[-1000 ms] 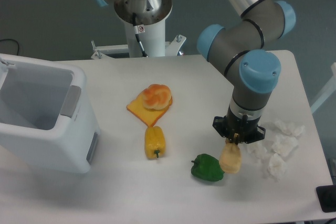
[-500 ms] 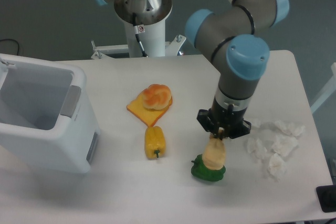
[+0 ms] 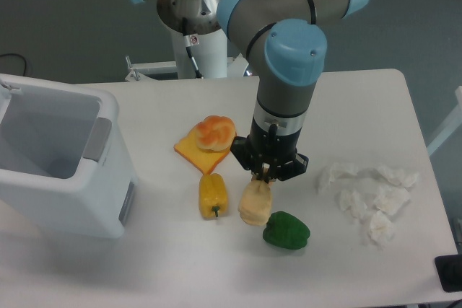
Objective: Pick up the square bread
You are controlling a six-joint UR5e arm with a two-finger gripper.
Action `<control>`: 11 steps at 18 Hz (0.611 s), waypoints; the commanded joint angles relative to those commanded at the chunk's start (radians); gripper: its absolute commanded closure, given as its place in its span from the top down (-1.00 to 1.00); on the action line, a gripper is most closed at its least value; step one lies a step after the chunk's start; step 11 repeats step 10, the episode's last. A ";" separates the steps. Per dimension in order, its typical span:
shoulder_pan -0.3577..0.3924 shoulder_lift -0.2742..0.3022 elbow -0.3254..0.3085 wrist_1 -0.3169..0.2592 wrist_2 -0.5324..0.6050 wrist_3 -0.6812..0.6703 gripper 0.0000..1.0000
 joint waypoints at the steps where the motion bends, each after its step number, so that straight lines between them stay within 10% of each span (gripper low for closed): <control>1: 0.005 -0.012 0.008 -0.005 0.010 0.026 -0.75; 11: 0.100 -0.028 0.015 -0.067 0.056 0.235 -0.71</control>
